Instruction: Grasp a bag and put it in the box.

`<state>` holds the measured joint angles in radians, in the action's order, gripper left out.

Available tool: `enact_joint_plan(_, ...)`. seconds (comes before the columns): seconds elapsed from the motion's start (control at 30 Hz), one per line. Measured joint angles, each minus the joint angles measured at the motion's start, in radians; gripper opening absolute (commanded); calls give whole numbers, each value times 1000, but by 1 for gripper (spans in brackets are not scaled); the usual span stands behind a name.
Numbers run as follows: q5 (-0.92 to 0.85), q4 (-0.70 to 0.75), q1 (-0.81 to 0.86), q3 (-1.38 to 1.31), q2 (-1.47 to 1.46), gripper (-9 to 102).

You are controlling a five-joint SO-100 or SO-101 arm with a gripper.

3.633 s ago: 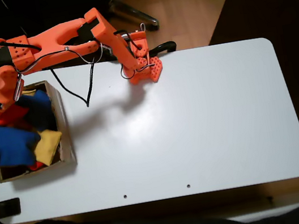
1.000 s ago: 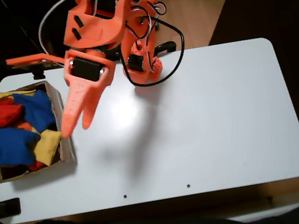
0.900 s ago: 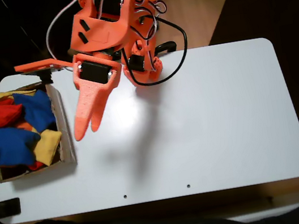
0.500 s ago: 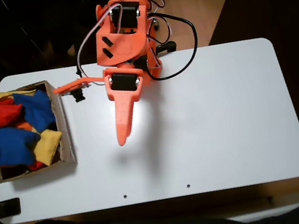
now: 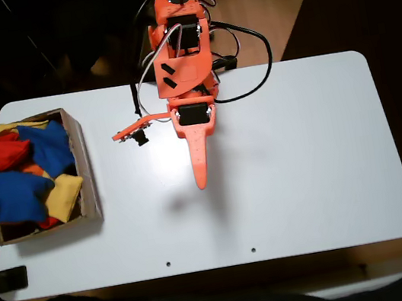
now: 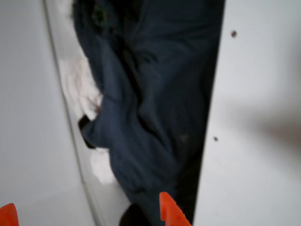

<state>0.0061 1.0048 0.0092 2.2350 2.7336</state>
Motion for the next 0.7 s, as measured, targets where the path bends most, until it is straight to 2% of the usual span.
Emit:
enact_joint_plan(0.27, 41, -12, -51, 161, 107, 58)
enact_joint_plan(0.7, 63, -12, -60, 354, 256, 28)
